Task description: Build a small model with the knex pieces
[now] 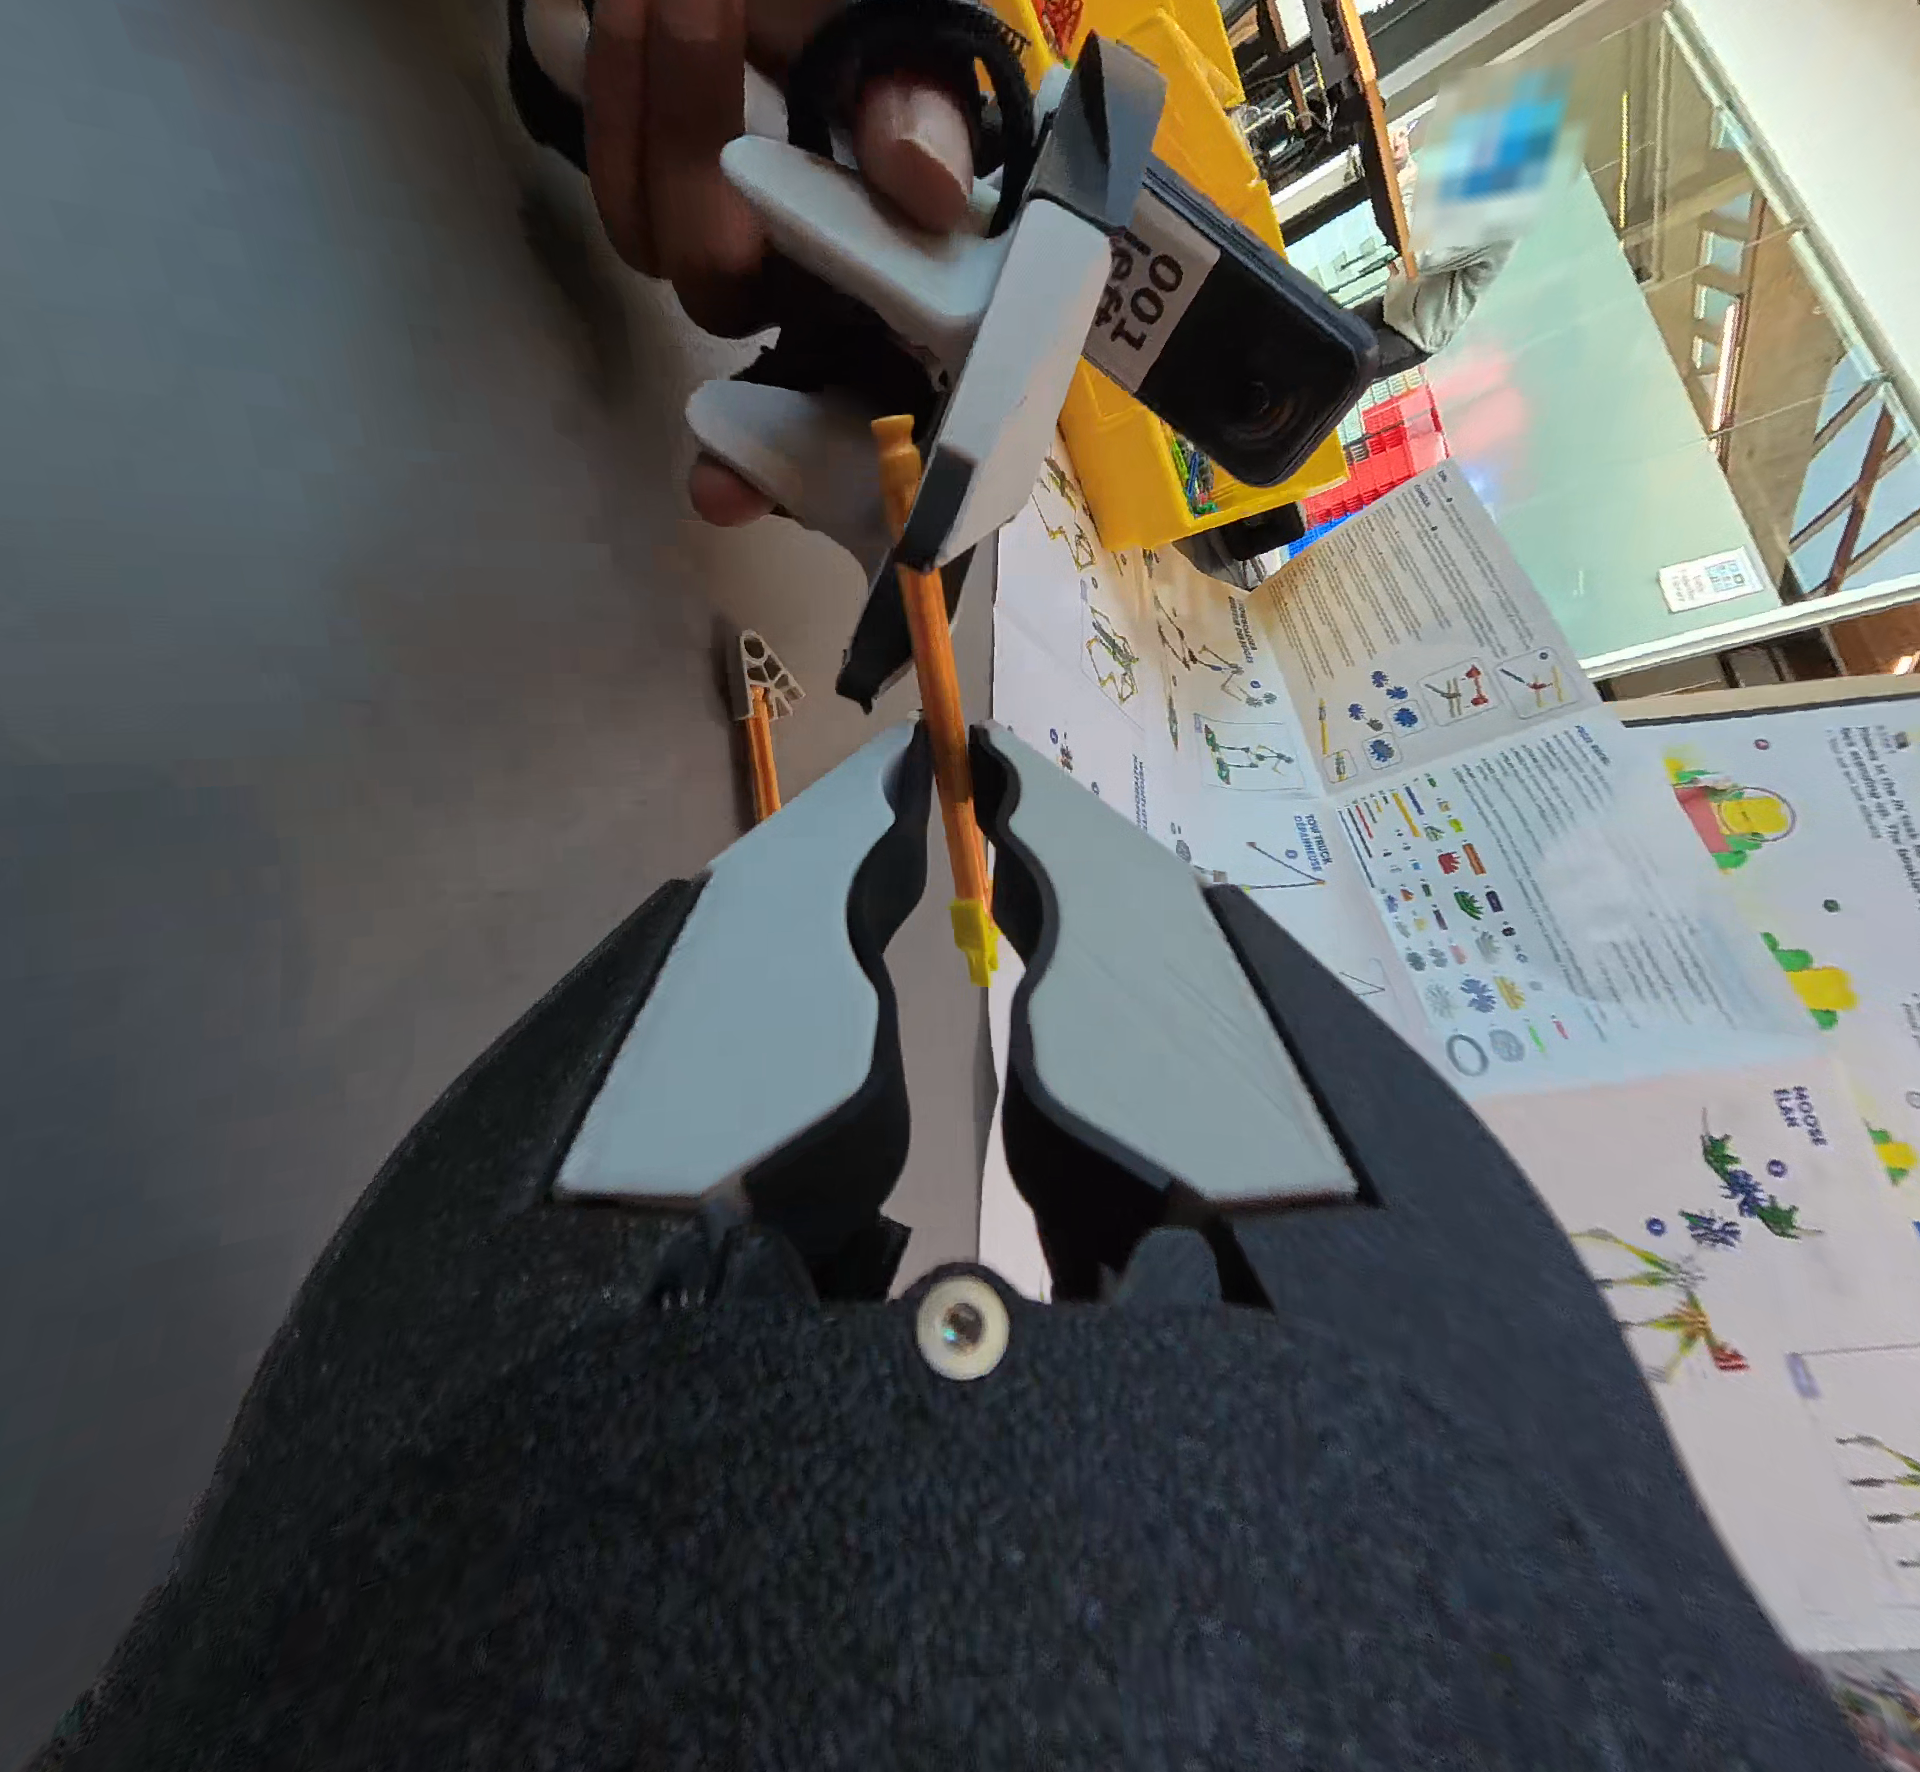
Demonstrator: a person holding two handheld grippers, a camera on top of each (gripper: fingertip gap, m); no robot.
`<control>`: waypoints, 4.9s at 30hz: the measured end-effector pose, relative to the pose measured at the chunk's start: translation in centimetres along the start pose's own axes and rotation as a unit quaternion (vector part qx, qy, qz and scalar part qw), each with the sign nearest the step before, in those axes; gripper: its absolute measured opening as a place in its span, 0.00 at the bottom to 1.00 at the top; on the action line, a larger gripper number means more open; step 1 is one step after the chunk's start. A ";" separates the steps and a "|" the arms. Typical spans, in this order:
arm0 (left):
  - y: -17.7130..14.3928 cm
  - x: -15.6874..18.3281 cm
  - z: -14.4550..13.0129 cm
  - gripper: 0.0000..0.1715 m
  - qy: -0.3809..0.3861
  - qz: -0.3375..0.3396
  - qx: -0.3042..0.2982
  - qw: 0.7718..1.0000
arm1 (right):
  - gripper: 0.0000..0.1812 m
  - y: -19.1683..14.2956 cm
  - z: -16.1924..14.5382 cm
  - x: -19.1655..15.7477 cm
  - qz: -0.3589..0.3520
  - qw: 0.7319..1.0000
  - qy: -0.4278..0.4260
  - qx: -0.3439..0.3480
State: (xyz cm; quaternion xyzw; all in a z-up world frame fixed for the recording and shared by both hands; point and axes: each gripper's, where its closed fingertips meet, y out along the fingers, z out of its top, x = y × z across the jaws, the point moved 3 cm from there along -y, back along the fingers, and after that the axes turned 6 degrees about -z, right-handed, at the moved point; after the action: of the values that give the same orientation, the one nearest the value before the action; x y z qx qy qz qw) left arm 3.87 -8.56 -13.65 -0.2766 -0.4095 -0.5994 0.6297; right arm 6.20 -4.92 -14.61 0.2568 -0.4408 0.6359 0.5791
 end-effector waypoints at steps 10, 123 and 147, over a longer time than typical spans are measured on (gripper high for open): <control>-1.1 3.2 0.7 0.17 0.418 0.185 -0.080 0.886 | 0.02 0.0 1.0 -0.1 0.035 0.986 0.150 0.067; 1.5 -5.4 -3.6 0.03 0.506 0.381 -0.282 0.721 | 0.04 -2.3 0.1 -4.3 0.267 0.889 0.340 -0.150; 1.8 -4.6 -4.0 0.07 0.453 0.328 -0.248 0.791 | 0.02 -3.0 0.1 -3.0 0.227 0.867 0.436 -0.080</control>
State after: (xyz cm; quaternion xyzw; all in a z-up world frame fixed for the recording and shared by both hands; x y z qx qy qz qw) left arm 6.59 -9.30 -19.31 -0.2376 0.2014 -0.4947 0.8113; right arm 9.65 -6.73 -16.24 -0.2011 -0.2386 0.7595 0.5708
